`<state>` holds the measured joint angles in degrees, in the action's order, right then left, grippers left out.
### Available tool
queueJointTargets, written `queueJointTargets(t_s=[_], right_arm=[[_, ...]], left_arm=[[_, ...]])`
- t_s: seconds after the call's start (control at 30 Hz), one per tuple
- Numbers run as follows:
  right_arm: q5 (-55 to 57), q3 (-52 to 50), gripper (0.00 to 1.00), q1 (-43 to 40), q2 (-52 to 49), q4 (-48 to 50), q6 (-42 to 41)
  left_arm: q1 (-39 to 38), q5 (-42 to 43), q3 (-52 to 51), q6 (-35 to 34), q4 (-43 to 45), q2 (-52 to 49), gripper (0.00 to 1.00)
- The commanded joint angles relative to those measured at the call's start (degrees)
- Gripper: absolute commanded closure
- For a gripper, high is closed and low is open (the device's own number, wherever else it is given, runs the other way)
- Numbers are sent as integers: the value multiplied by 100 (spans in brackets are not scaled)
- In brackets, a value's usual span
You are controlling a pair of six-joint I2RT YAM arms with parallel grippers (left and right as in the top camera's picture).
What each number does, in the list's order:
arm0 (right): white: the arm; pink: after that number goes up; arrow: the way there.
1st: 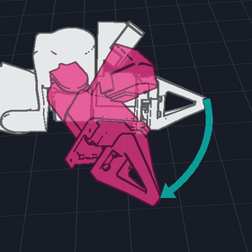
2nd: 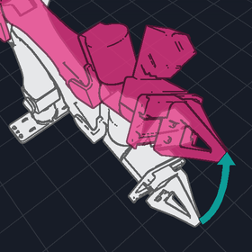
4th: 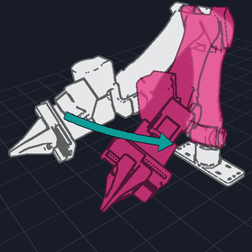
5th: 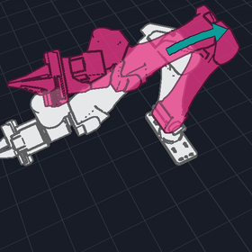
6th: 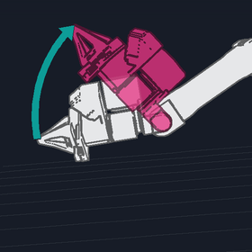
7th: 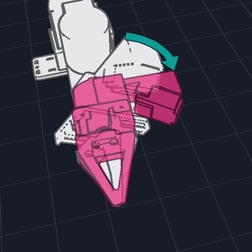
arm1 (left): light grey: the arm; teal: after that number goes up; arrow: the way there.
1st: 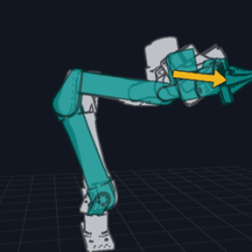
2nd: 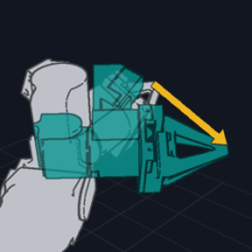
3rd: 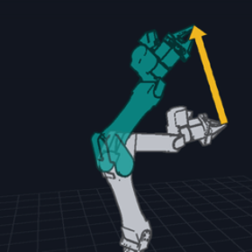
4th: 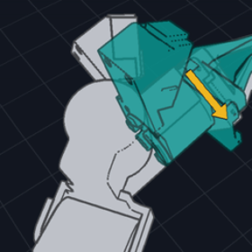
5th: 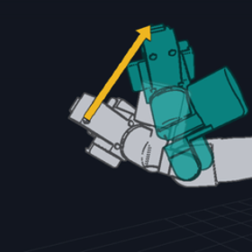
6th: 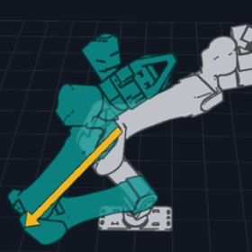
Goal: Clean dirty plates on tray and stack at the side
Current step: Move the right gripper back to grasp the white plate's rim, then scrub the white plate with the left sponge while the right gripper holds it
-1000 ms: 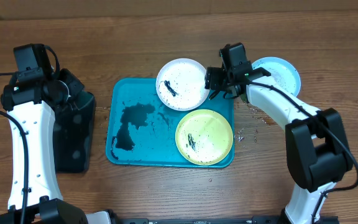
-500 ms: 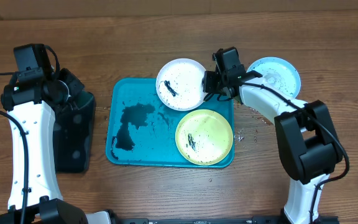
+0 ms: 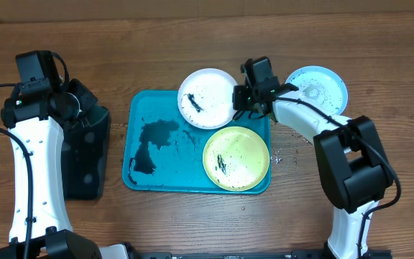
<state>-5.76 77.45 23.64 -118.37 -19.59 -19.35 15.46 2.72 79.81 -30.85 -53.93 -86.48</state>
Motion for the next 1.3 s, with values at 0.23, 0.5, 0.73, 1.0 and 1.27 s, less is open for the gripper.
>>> queueJointTargets(t_s=[0.23,0.5,0.73,1.0,1.27], right_arm=[[-37,133,96,905,-37,-417,-376],[-42,828,96,1134,-35,-1141,-656],[-142,933,96,1165,-37,-1663,-1711],[-164,907,65,1537,-37,-1805,-1971],[424,927,59,1357,-37,-1613,-1263]], left_arm=[[-240,507,92,431,111,-42,96],[-1034,479,-103,452,367,-72,96],[-1528,732,-280,461,516,-505,96],[-2068,1086,-280,560,872,-1283,96],[-2142,1060,-278,710,881,-1475,96]])
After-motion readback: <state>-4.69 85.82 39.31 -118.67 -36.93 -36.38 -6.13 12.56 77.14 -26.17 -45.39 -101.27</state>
